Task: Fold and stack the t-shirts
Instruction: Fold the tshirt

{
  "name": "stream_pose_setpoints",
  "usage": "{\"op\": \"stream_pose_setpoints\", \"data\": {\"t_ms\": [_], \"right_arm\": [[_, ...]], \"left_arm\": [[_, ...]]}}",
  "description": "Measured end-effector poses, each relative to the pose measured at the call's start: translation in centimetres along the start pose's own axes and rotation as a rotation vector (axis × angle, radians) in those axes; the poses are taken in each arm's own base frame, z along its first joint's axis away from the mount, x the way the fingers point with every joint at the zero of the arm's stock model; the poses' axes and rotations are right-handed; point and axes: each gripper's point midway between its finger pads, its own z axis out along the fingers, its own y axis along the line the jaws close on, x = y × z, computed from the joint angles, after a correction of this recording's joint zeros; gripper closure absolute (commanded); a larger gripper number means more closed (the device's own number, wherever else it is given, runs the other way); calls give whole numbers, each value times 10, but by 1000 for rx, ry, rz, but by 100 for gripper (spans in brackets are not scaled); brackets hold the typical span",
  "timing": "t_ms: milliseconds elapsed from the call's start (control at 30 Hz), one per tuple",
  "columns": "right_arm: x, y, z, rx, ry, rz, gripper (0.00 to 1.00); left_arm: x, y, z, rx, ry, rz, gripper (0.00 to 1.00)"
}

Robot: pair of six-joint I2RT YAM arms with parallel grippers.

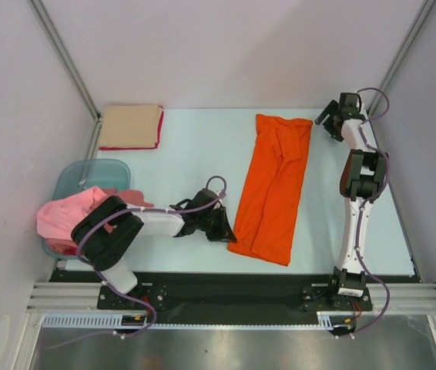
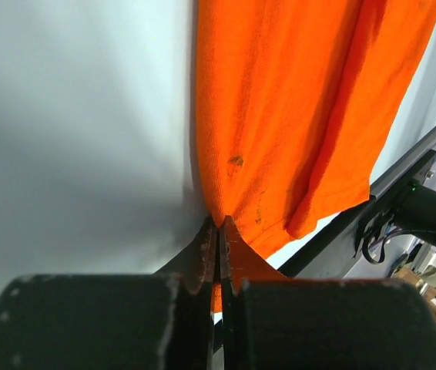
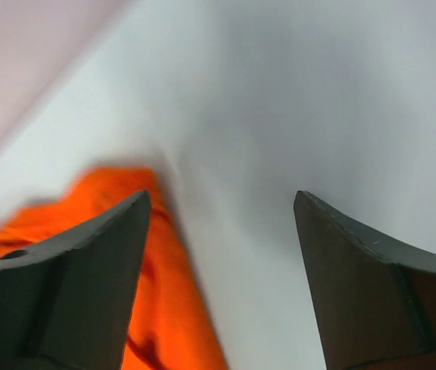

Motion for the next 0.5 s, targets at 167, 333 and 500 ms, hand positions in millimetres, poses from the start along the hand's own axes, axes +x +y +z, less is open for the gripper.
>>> {"op": "stream_pose_setpoints", "data": {"t_ms": [167,333,500], "right_arm": [[26,-45,-54,181,97,-61,7],[79,-84,-138,274,228,-62,9],[155,-86,-217,197,312,-47,17]], "left_arm": [[2,4,-4,-13,-19,-9,87],[6,11,-17,-51,-41,-7,65],[10,20,-36,-98,-68,41,50]]}}
